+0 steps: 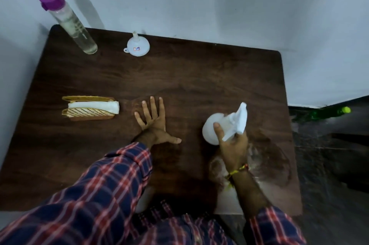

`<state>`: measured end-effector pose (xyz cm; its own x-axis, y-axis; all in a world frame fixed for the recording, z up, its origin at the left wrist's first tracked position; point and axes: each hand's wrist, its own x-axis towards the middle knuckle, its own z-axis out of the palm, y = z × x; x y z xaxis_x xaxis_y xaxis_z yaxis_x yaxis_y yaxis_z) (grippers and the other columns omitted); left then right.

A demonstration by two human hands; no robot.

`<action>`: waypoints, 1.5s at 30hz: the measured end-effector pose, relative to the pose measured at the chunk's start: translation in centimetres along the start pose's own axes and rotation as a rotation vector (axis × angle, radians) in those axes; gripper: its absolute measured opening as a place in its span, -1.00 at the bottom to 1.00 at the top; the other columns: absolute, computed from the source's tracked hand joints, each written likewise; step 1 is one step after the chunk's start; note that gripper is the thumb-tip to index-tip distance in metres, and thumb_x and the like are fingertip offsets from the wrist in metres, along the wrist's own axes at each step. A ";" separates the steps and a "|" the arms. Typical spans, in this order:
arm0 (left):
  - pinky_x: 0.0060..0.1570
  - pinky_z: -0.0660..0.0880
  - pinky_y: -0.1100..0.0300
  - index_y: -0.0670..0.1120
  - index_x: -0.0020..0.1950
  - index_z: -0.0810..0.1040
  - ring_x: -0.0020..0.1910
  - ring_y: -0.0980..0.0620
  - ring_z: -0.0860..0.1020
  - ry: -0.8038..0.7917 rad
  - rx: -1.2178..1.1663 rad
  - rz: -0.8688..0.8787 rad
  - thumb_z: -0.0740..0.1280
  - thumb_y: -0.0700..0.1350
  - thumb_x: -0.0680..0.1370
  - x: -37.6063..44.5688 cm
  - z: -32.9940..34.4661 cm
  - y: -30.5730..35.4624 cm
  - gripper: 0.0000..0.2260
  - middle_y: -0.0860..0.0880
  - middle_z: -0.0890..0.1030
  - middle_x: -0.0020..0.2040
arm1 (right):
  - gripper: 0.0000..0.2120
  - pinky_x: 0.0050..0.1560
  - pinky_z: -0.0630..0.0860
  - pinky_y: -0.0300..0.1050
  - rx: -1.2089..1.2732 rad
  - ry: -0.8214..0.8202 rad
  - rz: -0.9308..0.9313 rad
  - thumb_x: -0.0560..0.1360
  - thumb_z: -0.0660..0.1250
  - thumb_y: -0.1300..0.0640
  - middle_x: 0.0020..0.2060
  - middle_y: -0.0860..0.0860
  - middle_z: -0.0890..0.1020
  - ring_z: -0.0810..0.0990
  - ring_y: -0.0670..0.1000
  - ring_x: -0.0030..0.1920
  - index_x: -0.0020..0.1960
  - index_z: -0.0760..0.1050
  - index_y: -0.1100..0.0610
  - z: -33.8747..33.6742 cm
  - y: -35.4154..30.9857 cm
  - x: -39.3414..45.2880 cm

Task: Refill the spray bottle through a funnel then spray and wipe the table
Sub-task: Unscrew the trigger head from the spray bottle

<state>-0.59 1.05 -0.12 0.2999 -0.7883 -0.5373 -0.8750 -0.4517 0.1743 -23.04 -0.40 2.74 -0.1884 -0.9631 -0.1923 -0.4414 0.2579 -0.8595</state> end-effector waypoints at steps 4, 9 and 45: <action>0.44 -0.37 -0.18 0.08 0.59 -0.26 0.54 -0.09 -0.36 -0.029 -0.156 0.062 0.50 0.36 0.24 -1.0 0.8 -2.5 0.22 0.00 -0.34 0.58 | -0.45 0.15 0.60 -0.03 0.031 -0.099 0.041 0.33 0.57 -0.10 0.08 -0.01 0.66 0.64 -0.03 0.12 0.22 0.55 0.10 -1.1 1.7 -3.9; 0.51 0.17 0.00 0.10 0.48 0.36 0.55 0.02 0.17 -0.051 -0.542 0.203 0.50 0.07 0.44 -6.5 1.5 -4.8 -0.36 0.04 0.33 0.52 | -0.42 0.12 0.60 0.06 0.000 -0.237 0.000 0.29 0.51 -0.29 0.08 -0.09 0.64 0.62 -0.06 0.12 0.19 0.53 -0.04 -1.9 2.2 -6.2; 0.19 0.48 -0.17 -0.40 0.22 0.50 0.15 -0.26 0.57 -0.116 -1.431 0.516 0.30 -0.10 0.60 -16.1 -9.7 2.9 -0.63 -0.37 0.58 0.17 | -0.57 0.06 0.54 0.26 0.360 -1.023 -0.119 0.49 0.41 0.01 0.02 0.30 0.65 0.64 0.27 -0.02 0.16 0.53 0.35 -4.3 -9.5 -6.7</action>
<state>-4.30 8.33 17.04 -0.0032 -0.9760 -0.2175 0.2400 -0.2119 0.9474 -21.33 3.92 14.21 0.7307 -0.6319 -0.2582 -0.0940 0.2815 -0.9549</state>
